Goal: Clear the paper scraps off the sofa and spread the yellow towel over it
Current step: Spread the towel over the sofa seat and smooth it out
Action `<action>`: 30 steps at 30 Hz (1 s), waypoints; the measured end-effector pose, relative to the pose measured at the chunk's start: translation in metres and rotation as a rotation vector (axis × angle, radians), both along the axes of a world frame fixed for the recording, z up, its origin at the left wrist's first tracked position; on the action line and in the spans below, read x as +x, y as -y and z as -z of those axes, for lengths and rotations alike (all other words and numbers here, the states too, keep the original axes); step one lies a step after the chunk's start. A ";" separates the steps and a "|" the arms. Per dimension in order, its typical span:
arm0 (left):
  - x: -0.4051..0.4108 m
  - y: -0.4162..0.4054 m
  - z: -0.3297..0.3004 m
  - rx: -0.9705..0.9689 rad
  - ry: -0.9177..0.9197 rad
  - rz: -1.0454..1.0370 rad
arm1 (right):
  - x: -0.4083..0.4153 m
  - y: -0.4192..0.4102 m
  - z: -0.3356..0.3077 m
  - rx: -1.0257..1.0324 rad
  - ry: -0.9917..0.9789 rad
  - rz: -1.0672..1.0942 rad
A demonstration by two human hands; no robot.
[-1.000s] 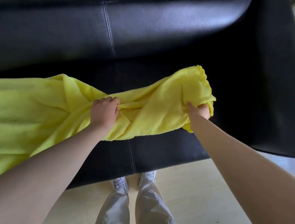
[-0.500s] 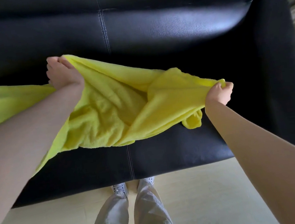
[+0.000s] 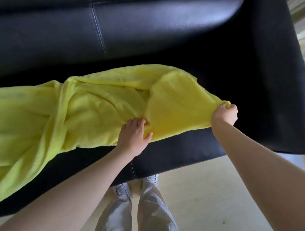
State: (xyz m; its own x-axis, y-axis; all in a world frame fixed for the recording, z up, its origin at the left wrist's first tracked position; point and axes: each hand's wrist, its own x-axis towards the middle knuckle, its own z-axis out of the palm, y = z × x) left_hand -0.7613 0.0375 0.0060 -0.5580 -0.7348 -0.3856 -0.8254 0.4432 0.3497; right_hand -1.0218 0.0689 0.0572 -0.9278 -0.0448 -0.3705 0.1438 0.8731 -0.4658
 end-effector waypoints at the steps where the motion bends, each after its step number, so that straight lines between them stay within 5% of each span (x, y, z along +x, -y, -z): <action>1: -0.002 -0.007 0.001 -0.016 0.022 -0.031 | -0.002 -0.004 -0.003 -0.006 -0.005 0.028; 9: 0.007 -0.047 0.000 -0.262 0.024 0.155 | -0.016 -0.066 -0.002 0.139 -0.032 0.225; 12: 0.016 -0.061 -0.002 -0.150 -0.013 0.191 | -0.014 -0.112 0.025 0.244 0.202 0.118; 16: 0.018 -0.084 -0.004 0.026 0.240 0.225 | 0.002 -0.155 0.037 0.516 0.648 -0.072; 20: 0.011 -0.112 0.004 0.528 0.297 -0.291 | 0.020 -0.169 0.023 0.861 0.887 -0.335; 25: -0.018 -0.121 0.009 0.878 -0.383 -1.305 | 0.023 -0.159 0.033 0.588 0.406 -0.810; 30: -0.035 -0.096 0.010 0.907 -0.838 -1.706 | 0.013 -0.118 0.037 0.364 0.278 -0.979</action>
State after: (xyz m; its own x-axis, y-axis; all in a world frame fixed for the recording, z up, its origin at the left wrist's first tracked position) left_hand -0.7959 0.1338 -0.0040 0.1152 -0.3790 -0.9182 0.2996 -0.8680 0.3959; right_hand -1.0087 0.1872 0.0198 -0.4302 -0.5658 -0.7034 -0.6309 0.7457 -0.2141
